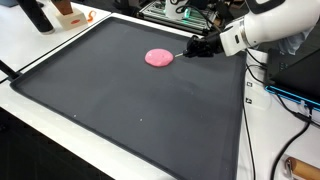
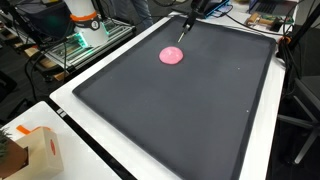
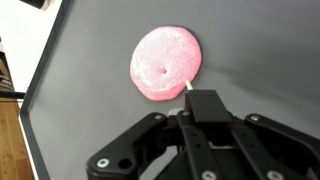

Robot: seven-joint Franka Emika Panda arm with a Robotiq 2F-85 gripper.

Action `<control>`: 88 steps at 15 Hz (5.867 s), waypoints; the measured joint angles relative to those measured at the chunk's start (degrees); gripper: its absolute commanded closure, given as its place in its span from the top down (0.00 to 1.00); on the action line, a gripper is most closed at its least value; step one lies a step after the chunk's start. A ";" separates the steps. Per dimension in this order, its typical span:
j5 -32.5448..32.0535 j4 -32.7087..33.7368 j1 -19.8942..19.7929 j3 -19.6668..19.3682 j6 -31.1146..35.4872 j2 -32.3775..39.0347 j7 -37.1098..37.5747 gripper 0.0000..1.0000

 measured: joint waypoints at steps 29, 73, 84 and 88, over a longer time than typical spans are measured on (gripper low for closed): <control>19.44 -13.91 -16.14 0.07 15.68 -26.82 -20.53 0.03; 28.78 -40.89 -22.56 -3.43 44.63 -39.63 -47.90 0.03; 28.83 -45.82 -24.43 -4.81 56.86 -35.81 -55.43 0.03; 28.83 -46.03 -25.36 -4.88 59.50 -33.68 -56.34 0.03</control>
